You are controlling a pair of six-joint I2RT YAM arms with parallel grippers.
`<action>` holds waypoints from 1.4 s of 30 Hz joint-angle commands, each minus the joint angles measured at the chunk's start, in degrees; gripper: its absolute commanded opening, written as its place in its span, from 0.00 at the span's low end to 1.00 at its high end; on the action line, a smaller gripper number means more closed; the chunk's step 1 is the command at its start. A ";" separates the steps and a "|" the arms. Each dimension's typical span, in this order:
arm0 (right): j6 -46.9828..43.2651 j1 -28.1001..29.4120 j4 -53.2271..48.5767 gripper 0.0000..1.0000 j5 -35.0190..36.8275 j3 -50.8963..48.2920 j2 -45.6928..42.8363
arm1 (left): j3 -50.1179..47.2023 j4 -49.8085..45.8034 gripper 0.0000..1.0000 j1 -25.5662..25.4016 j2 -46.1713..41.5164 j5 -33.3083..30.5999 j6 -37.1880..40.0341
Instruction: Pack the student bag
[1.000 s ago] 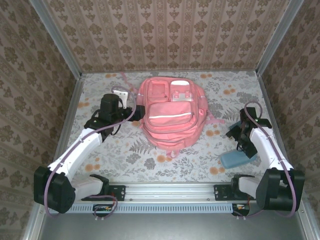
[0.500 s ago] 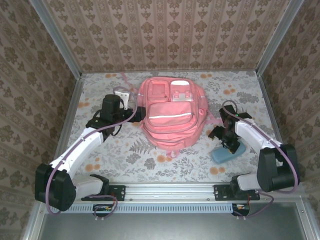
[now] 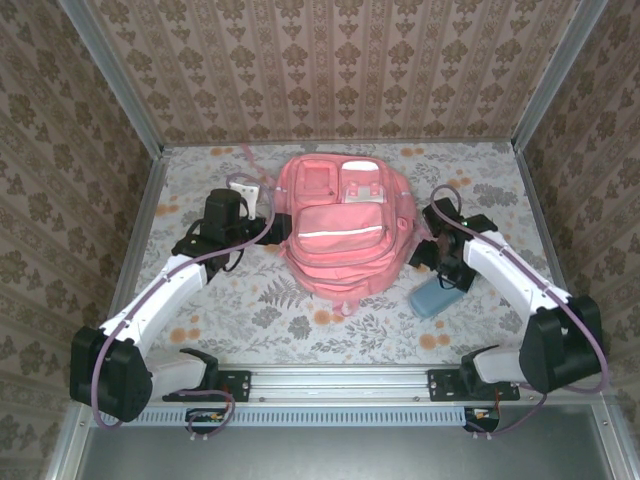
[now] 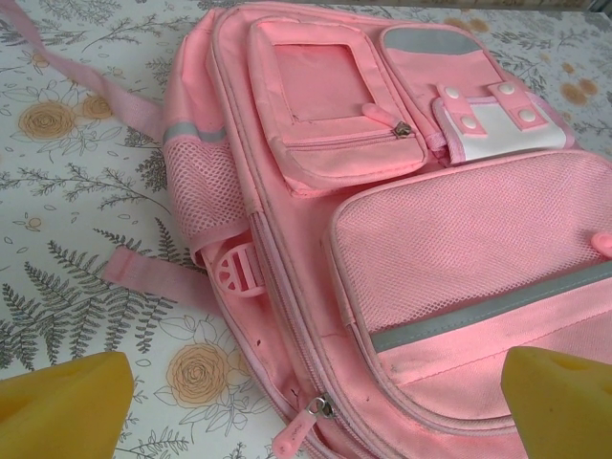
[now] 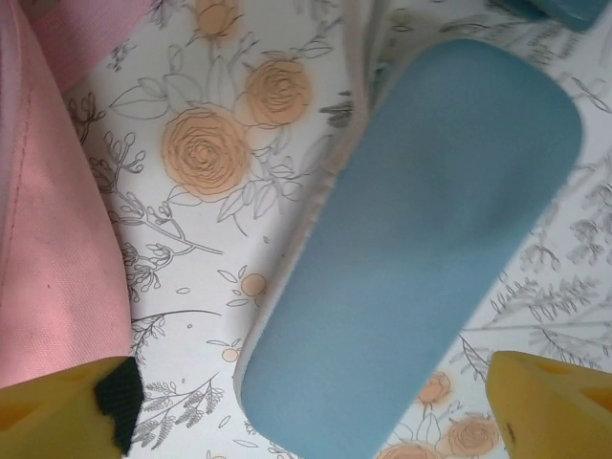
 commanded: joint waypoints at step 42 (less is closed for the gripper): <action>9.29 1.06 11.74 0.73 -4.61 -15.95 1.55 | 5.36 -1.94 1.00 -1.85 4.83 3.60 0.61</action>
